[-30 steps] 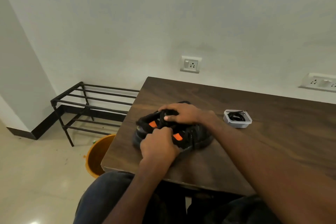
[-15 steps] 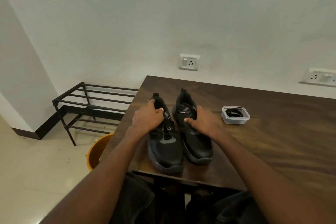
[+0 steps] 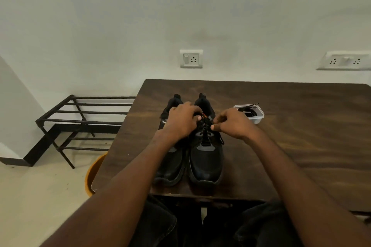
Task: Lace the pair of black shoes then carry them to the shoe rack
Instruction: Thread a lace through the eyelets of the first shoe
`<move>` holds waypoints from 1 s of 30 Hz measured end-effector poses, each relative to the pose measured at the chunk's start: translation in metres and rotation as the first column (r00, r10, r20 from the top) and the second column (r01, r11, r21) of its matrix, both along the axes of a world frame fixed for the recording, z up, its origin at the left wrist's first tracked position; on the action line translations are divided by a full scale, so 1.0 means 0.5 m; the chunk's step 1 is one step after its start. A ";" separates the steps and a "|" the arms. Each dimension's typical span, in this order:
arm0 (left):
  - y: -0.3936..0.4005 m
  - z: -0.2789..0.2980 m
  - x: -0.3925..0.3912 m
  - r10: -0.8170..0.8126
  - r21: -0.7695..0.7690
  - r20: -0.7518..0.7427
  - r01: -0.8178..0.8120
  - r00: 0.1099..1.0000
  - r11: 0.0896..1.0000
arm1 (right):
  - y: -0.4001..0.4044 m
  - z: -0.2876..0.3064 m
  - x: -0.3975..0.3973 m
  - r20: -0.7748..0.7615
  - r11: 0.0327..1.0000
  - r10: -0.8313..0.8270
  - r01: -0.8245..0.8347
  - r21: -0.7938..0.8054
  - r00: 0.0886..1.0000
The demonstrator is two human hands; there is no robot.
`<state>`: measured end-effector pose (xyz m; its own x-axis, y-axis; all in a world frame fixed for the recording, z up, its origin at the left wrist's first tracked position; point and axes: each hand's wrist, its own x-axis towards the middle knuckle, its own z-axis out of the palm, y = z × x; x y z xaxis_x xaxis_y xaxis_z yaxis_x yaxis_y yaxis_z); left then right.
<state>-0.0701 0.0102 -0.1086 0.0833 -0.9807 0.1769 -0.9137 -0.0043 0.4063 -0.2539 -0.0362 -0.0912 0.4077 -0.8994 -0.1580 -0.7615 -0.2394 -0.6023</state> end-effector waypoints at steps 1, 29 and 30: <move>-0.004 -0.006 -0.002 0.021 -0.018 -0.040 -0.022 0.999 1.000 | 0.001 -0.005 0.000 0.011 1.000 0.014 -0.014 0.007 1.000; 0.023 0.049 0.010 -0.070 -0.100 -0.981 -0.164 0.179 0.981 | -0.014 0.001 -0.010 0.592 0.617 -0.667 -0.111 0.779 0.453; 0.021 0.048 0.011 -0.090 -0.112 -0.989 -0.194 0.117 0.975 | -0.012 -0.001 -0.005 0.579 0.582 -0.714 -0.125 0.803 0.394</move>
